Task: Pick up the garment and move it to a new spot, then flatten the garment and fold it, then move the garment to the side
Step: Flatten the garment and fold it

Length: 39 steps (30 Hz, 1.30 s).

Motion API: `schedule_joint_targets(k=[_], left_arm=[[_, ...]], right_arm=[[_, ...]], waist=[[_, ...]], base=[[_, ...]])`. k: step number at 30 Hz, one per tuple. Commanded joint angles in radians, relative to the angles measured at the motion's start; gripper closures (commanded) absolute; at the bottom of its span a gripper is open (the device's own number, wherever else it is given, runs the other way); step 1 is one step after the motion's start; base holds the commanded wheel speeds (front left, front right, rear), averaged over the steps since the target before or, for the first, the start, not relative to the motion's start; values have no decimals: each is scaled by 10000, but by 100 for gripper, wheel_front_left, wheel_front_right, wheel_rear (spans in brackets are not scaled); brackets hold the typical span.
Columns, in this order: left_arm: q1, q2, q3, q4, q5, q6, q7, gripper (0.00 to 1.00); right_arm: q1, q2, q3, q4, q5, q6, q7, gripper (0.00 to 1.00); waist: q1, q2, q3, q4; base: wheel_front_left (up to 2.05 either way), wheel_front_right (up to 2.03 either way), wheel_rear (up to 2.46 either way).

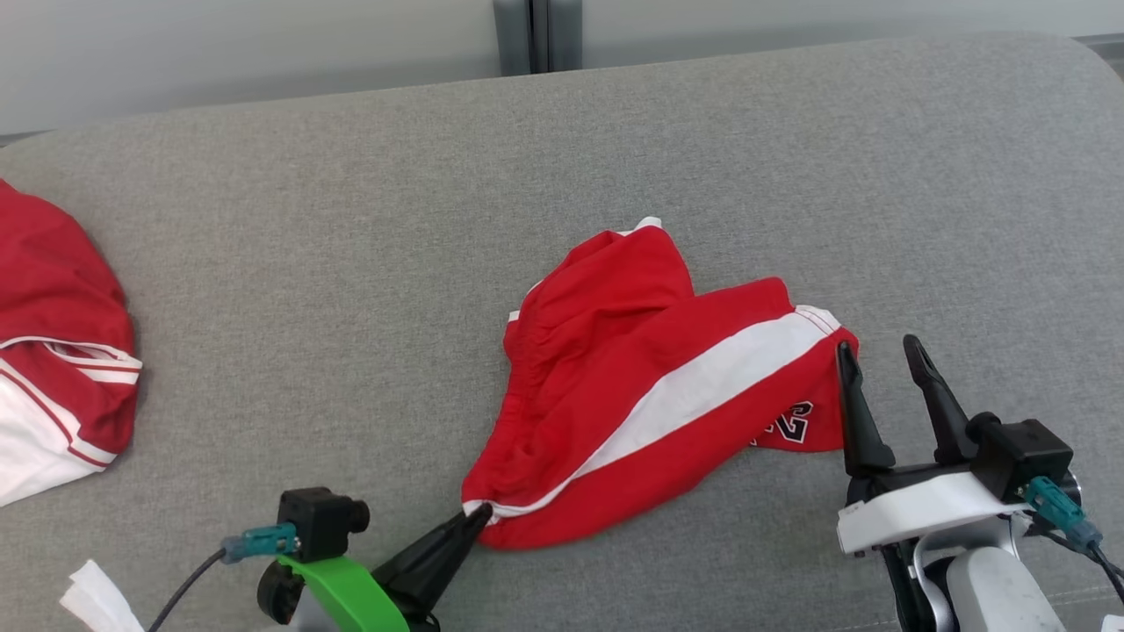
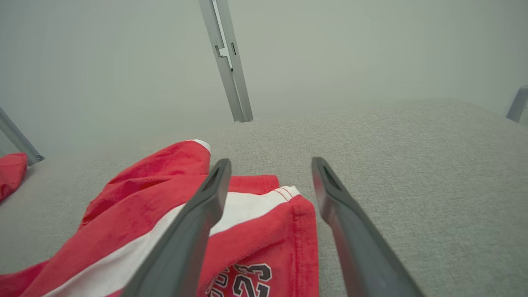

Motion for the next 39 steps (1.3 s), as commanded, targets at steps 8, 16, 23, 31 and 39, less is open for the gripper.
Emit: schedule_joint_targets(k=[8, 16, 23, 31, 39], left_arm=[[-273, 374, 432, 253, 657, -12, -350, 100], [-449, 249, 590, 709, 1200, 53, -431, 100], [-539, 151, 547, 956, 1373, 12, -457, 100], [-538, 43, 489, 1119, 1399, -22, -475, 100], [-243, 57, 990, 602, 705, -57, -494, 100]], right_arm=[[-1579, -1562, 1376, 2521, 1628, 1, -33, 0], [-2946, -3721, 4232, 2866, 6396, 1, 1866, 0], [-2808, -4982, 5153, 1896, 9125, 3, 3640, 0], [-2587, -5601, 5790, 1281, 9964, 3, 3921, 100], [-2563, -6212, 5805, 593, 10375, 3, 2759, 100]], waist=[[0, 0, 361, 385], [0, 0, 342, 676], [0, 0, 181, 867], [0, 0, 44, 996], [0, 0, -356, 888]], base=[[0, 0, 0], [0, 0, 0], [0, 0, 0], [0, 0, 0], [0, 0, 0]])
